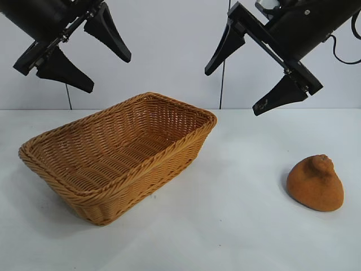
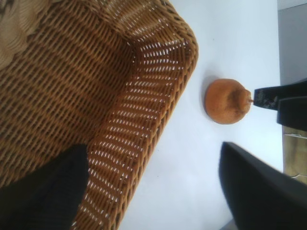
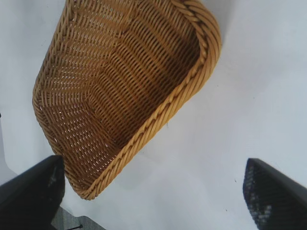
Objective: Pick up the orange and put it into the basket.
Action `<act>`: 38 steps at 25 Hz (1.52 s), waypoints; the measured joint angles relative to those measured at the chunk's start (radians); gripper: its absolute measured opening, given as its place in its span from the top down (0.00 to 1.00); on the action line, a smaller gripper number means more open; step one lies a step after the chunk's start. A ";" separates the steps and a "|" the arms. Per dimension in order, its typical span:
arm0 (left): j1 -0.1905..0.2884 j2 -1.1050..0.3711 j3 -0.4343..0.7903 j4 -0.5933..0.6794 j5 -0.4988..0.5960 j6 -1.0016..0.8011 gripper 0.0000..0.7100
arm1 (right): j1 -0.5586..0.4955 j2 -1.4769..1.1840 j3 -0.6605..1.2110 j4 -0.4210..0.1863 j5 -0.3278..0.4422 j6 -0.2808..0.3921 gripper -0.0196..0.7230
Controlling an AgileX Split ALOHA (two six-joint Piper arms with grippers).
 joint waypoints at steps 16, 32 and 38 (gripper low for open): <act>0.035 -0.119 0.000 0.153 0.016 -0.155 0.24 | 0.000 0.000 0.000 -0.013 0.000 -0.008 0.04; 0.033 -0.282 0.350 0.497 -0.084 -0.985 0.24 | 0.000 0.000 0.000 -0.017 0.001 -0.011 0.04; 0.013 -0.217 0.378 0.494 -0.138 -1.001 0.24 | 0.000 0.000 0.000 -0.017 0.001 -0.011 0.04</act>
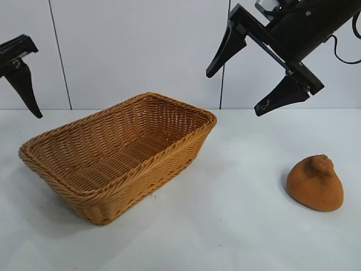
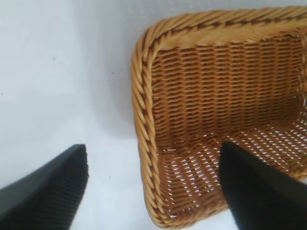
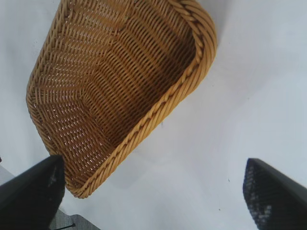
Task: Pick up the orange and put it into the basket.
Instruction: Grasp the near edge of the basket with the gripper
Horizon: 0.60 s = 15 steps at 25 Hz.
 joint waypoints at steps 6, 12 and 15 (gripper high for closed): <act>-0.036 0.140 0.000 -0.004 -0.091 -0.035 0.24 | 0.000 0.000 0.000 0.000 0.005 0.000 0.04; -0.038 0.286 0.000 -0.007 -0.161 -0.041 0.24 | 0.000 0.000 0.000 0.000 0.017 0.000 0.04; -0.044 0.305 0.001 -0.017 -0.175 -0.025 0.25 | 0.000 0.000 0.000 0.000 0.018 0.000 0.04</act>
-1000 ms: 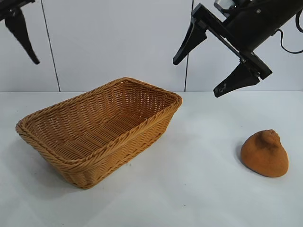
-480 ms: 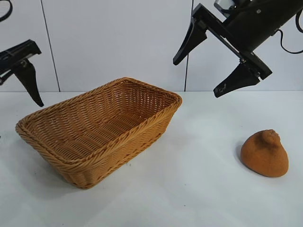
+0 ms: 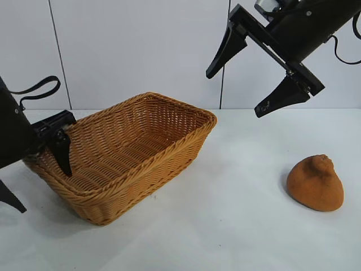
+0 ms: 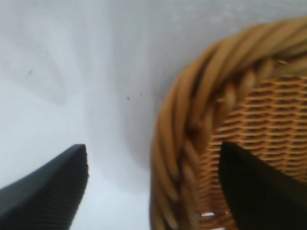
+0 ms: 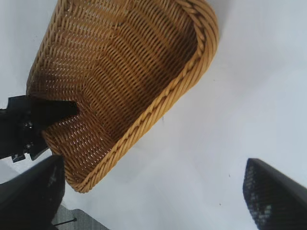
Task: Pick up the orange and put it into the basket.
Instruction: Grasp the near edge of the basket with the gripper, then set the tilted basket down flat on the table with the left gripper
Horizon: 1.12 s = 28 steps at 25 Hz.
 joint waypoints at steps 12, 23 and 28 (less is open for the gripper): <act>-0.005 0.002 -0.047 -0.036 0.053 0.053 0.88 | 0.000 0.000 0.000 -0.002 0.005 0.000 0.04; 0.023 0.060 -0.345 -0.024 0.291 0.364 0.88 | 0.000 0.000 0.000 -0.003 0.025 0.000 0.04; 0.023 0.113 -0.455 -0.034 0.389 0.509 0.88 | 0.000 0.000 0.000 -0.003 0.026 0.000 0.04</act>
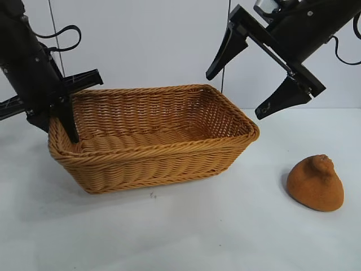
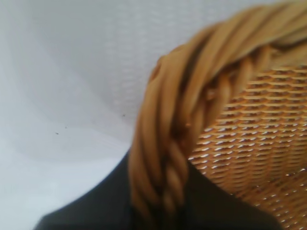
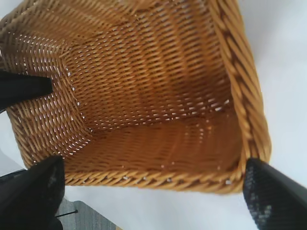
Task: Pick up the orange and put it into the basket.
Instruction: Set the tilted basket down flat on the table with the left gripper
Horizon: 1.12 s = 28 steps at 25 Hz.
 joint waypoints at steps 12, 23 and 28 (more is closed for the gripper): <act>-0.026 0.106 -0.078 -0.012 0.092 0.145 0.88 | 0.000 0.000 -0.001 0.000 0.003 0.000 0.04; -0.027 0.149 -0.084 -0.042 0.064 0.190 0.81 | 0.000 0.000 -0.001 0.000 0.004 0.000 0.04; -0.027 0.149 -0.089 -0.058 0.069 0.192 0.27 | 0.000 0.000 -0.001 0.000 0.005 0.000 0.04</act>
